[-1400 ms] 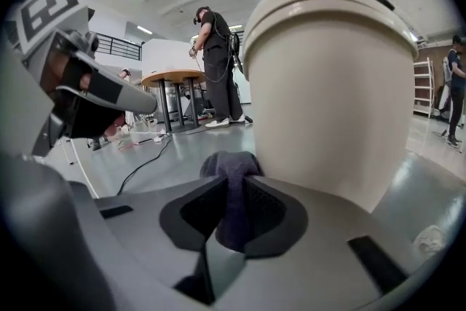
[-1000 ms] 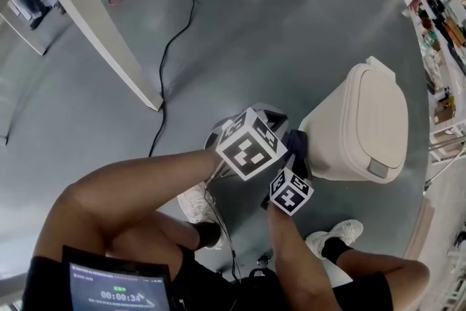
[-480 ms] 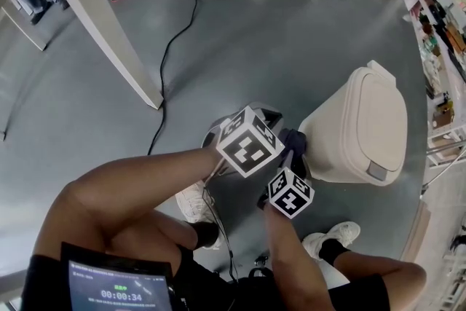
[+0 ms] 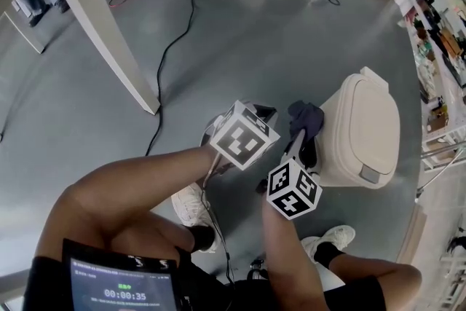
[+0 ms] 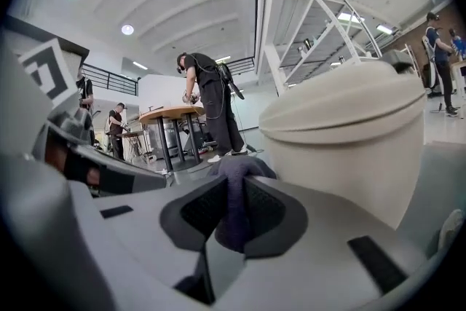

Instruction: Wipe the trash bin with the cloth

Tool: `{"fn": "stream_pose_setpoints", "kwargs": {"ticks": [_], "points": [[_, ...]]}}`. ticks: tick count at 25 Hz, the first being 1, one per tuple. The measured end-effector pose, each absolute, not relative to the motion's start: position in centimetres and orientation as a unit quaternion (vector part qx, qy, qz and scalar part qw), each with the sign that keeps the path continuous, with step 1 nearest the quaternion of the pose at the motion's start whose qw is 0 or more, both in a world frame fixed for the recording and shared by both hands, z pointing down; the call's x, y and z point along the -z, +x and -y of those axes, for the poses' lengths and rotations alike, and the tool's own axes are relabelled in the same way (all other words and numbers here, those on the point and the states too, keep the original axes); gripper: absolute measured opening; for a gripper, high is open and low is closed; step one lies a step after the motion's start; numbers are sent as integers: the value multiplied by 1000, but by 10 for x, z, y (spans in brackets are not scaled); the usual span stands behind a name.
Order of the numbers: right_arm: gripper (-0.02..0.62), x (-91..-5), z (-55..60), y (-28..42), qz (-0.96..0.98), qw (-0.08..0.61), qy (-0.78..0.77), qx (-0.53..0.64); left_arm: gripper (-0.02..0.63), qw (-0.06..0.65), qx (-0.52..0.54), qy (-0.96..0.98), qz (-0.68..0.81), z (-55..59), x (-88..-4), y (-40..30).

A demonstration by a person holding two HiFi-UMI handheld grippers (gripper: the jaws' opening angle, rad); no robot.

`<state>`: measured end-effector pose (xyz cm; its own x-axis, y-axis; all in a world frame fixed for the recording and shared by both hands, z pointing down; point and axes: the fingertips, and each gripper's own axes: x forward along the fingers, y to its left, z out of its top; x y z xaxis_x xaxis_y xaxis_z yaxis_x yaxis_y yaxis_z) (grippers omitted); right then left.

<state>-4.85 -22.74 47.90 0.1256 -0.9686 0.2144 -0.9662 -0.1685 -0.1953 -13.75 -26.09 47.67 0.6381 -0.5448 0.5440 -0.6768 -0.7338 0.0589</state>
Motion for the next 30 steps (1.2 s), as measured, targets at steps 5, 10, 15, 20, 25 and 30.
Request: {"fn": "stream_pose_setpoints", "kwargs": {"ticks": [5,10,15,20,25,30], "points": [[69,-458,235,-40,-632,26,-763,131,2,132,-225,897,358,270,-460,-135],[69,-455,240,-36,-623,33,-771,131,2,155,-207,893,369,276,-457,-136],[69,-465,248,-34,-609,36,-778,149,2,154,-229,887,369,273,-467,-139],[69,-494,253,-28,-599,11,-782,173,2,153,-234,888,364,270,-467,-137],[69,-531,252,-24,-594,-40,-782,183,2,148,-238,891,357,268,-466,-131],[69,-590,260,-20,-587,-92,-781,191,2,147,-248,892,349,276,-493,-127]]}}
